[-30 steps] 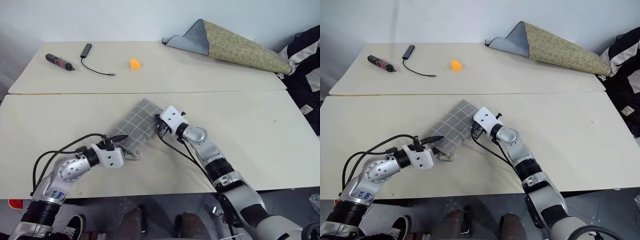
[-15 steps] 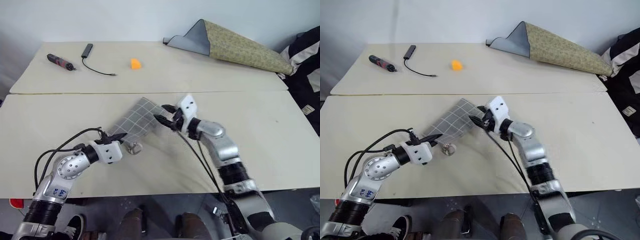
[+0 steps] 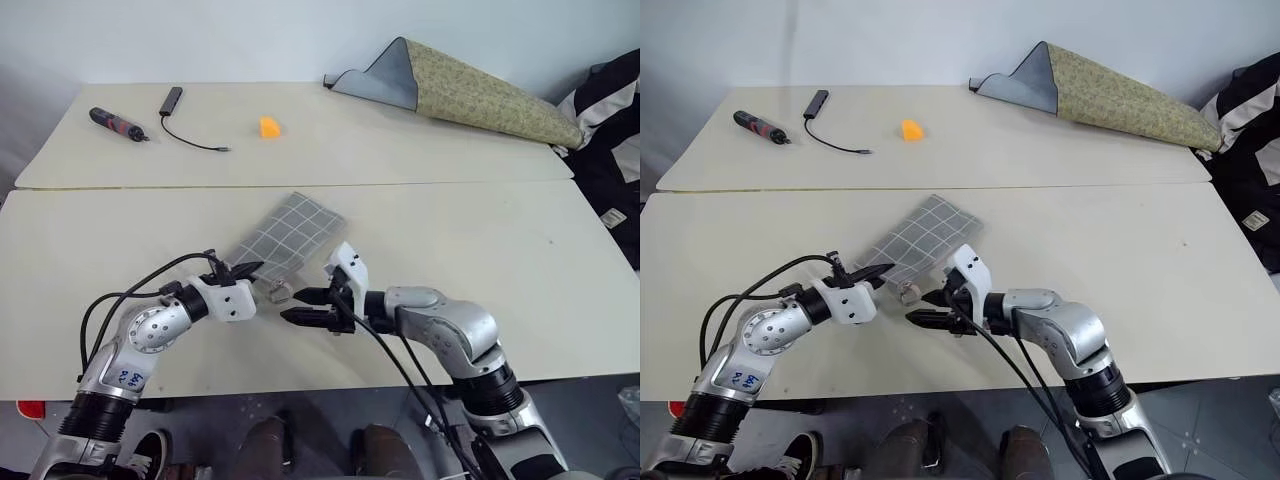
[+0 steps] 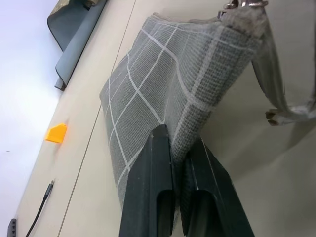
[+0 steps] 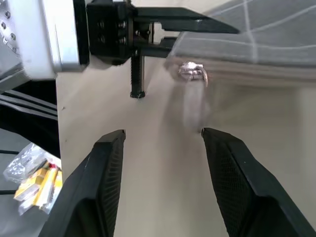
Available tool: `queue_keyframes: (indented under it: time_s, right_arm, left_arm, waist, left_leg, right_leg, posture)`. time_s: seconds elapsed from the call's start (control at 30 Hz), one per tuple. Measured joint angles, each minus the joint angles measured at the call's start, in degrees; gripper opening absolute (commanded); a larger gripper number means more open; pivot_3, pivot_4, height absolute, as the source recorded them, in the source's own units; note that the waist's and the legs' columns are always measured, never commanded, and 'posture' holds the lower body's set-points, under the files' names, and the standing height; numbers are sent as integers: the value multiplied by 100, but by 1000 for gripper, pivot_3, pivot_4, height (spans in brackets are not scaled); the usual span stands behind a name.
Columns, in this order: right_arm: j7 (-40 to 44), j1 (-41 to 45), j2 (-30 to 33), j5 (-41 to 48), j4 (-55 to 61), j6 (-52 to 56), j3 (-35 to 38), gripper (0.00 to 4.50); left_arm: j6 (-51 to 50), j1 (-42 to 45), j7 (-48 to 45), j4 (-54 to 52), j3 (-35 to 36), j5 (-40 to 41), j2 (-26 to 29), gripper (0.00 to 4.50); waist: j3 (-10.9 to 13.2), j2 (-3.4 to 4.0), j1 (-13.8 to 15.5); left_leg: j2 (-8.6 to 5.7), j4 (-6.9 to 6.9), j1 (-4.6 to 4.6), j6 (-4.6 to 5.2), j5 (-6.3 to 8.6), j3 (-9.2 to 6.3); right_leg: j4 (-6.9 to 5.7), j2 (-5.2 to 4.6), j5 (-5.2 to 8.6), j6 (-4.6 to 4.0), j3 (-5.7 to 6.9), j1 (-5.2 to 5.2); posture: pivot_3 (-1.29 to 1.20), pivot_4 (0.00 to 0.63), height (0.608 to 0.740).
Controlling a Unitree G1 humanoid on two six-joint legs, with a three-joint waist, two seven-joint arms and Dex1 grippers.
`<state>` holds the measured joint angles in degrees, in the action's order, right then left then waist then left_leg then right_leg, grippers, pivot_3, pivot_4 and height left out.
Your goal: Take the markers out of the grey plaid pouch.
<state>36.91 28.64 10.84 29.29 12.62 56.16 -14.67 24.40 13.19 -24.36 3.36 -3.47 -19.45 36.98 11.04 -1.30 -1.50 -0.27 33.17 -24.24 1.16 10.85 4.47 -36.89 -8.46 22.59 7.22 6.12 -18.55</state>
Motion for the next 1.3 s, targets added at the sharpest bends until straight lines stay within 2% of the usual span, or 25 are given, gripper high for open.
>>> queue_keyframes:
  time_s: [0.1, 0.2, 0.33, 0.4, 0.57, 0.77, 1.03, 1.3]
  right_arm:
    - [-201, 38, -192, -15, -194, -34, 154, 2583]
    - [-220, 87, -232, -11, -225, -125, 191, 2006]
    - [-264, 149, -268, -28, -414, -247, 314, 593]
    - [-210, 147, -187, -75, -413, -287, 237, 54]
    - [-36, 94, 103, -193, -413, -471, 118, 54]
    - [360, 192, 679, -208, -405, -615, 159, 54]
    - [624, 407, 973, -229, -506, -900, 216, 54]
    - [935, 632, 1853, -376, -1133, -1334, 833, 54]
  left_arm:
    - [-2, 0, -8, -14, -12, 1, -20, 0]
    - [-22, -1, -16, -29, -14, 1, -28, 0]
    - [-70, -1, -23, -55, -26, 4, -77, 0]
    - [-89, -2, -24, -66, -28, 4, -80, 0]
    - [-189, -40, -103, -81, -25, 239, -116, 0]
    - [-292, -210, -689, -83, 65, 1311, -135, 0]
    - [-213, -290, -1247, -116, 157, 2155, -53, 0]
    - [-468, -729, -1958, -415, 605, 3385, 5, 0]
  waist:
    - [0, 0, -1]
    - [0, 0, 1]
    - [0, 0, -1]
    - [0, 0, -1]
    - [0, 0, -1]
    - [0, -1, -1]
    - [0, -1, -4]
    - [1, -2, 4]
  left_leg:
    - [-1, 0, 0, 1, -1, 0]
    - [-1, 0, 0, 1, 0, 0]
    - [-1, 0, 0, 1, -1, 0]
    - [-1, -1, 0, 1, 0, 0]
    - [-1, 0, 0, 2, 0, 0]
    - [0, 1, 0, 3, -1, 0]
    - [0, 2, 0, 11, -4, 1]
    - [2, 6, -1, 14, -3, 2]
  right_leg:
    - [0, 1, 0, 0, 1, 0]
    - [0, 0, 0, 0, 1, 0]
    - [0, 1, 0, 0, 1, -1]
    - [0, 1, 0, 0, 1, -1]
    - [1, 0, 0, 0, 2, 0]
    - [2, -2, 0, 0, 2, 0]
    - [7, -3, 0, 0, 7, 4]
    - [13, -4, 0, 0, 9, 7]
  posture:
    - [0, 150, 740]
    - [0, 150, 740]
    - [0, 150, 740]
    - [0, 150, 740]
    - [0, 150, 740]
    - [0, 150, 740]
    - [0, 150, 740]
    - [0, 150, 740]
